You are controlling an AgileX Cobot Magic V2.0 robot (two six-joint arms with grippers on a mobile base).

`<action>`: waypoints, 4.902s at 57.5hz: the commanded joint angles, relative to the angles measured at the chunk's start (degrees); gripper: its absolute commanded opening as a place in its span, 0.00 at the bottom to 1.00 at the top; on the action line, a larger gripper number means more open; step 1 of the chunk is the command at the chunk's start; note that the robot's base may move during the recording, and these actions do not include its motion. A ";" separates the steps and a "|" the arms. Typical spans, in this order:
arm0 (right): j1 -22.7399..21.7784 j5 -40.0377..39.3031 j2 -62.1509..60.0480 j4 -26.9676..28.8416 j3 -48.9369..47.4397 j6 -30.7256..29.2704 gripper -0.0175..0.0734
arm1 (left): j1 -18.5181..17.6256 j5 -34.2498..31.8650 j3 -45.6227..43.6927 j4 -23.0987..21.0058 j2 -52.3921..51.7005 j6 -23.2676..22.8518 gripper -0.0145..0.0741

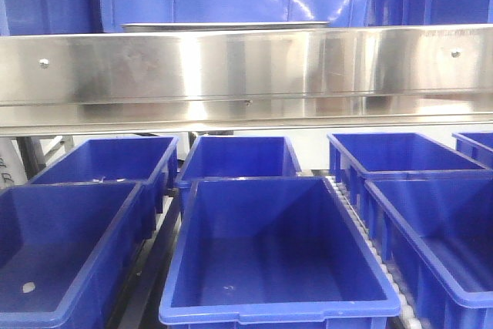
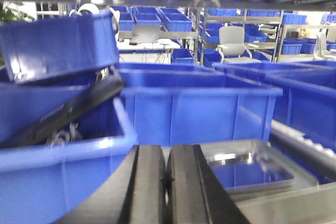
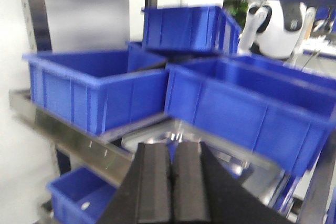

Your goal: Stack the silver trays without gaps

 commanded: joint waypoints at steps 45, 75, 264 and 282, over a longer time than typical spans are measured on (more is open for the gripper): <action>0.21 -9.66 -16.18 1.13 13.99 -0.39 0.10 | -0.27 3.30 6.45 -0.04 -20.26 -0.03 0.15; -15.36 -13.63 -17.62 -8.41 17.70 -0.39 0.10 | -0.27 3.30 6.45 -0.04 -20.26 -0.03 0.15; -30.87 -43.53 -30.19 -4.15 68.69 4.55 0.10 | -0.27 3.30 6.45 -0.04 -20.26 -0.03 0.15; -30.87 -43.53 -30.19 -4.15 68.69 4.55 0.10 | 2.15 2.82 7.73 0.60 -20.26 -0.03 0.15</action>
